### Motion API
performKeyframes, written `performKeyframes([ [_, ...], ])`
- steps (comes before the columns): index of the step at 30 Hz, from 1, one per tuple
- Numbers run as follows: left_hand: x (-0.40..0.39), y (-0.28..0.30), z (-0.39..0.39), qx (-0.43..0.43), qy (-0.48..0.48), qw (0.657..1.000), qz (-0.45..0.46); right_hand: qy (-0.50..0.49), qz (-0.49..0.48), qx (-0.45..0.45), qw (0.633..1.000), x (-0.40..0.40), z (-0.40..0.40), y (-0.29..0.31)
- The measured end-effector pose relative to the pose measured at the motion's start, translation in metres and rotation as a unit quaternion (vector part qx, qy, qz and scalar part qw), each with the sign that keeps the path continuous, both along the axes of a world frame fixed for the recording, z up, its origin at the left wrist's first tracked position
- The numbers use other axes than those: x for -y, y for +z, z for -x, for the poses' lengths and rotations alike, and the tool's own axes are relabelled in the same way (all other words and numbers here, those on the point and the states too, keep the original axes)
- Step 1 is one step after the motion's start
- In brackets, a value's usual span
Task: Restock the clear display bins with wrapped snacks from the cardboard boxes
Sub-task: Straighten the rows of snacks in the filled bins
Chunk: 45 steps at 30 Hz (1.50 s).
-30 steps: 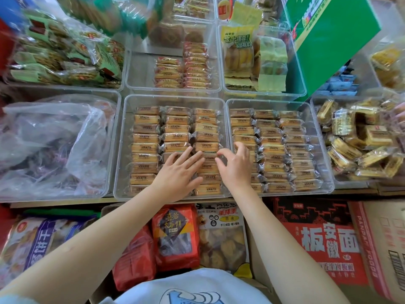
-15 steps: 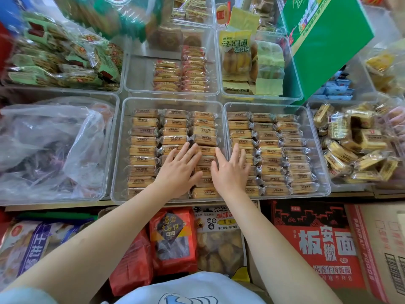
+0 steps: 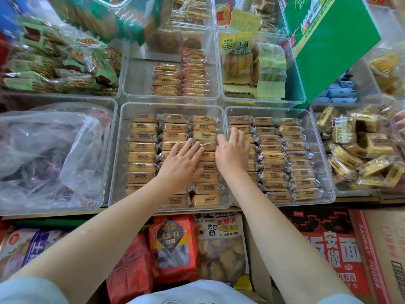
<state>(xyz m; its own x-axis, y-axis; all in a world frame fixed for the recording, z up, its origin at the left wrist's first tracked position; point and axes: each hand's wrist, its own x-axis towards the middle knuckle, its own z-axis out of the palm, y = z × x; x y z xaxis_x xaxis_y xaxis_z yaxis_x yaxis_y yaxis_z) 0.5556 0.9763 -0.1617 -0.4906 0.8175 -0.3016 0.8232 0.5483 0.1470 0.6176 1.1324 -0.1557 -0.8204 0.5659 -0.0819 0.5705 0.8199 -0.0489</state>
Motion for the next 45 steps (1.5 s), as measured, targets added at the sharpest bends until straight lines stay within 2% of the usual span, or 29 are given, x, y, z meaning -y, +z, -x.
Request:
performKeyframes([
  [7,0.01,-0.006,-0.006,-0.012,-0.008,1.0,0.004,-0.004,0.025,-0.071,0.997,0.0,-0.006,-0.005],
  [11,0.008,-0.009,-0.006,-0.004,0.002,1.0,-0.006,-0.007,0.058,0.001,0.998,0.003,-0.009,-0.004],
  [21,0.014,-0.009,-0.012,0.006,0.029,0.999,-0.031,-0.021,0.108,0.065,0.992,-0.01,0.012,0.012],
  [28,0.023,-0.015,-0.005,0.012,0.0,0.998,-0.054,0.031,0.074,-0.048,0.996,0.005,-0.007,0.0],
  [34,0.01,-0.009,-0.002,-0.001,0.008,1.0,-0.002,-0.064,0.116,-0.025,0.991,0.01,-0.005,-0.002],
  [39,0.017,-0.009,-0.002,0.011,-0.004,1.0,-0.002,-0.051,0.116,-0.045,0.991,0.011,-0.011,-0.003],
  [42,0.015,-0.006,0.0,0.015,-0.013,1.0,-0.015,-0.042,0.127,-0.097,0.986,0.008,-0.009,-0.003],
  [45,0.011,-0.004,0.003,0.015,-0.014,0.998,-0.053,-0.036,0.081,-0.146,0.985,-0.002,0.005,0.002],
])
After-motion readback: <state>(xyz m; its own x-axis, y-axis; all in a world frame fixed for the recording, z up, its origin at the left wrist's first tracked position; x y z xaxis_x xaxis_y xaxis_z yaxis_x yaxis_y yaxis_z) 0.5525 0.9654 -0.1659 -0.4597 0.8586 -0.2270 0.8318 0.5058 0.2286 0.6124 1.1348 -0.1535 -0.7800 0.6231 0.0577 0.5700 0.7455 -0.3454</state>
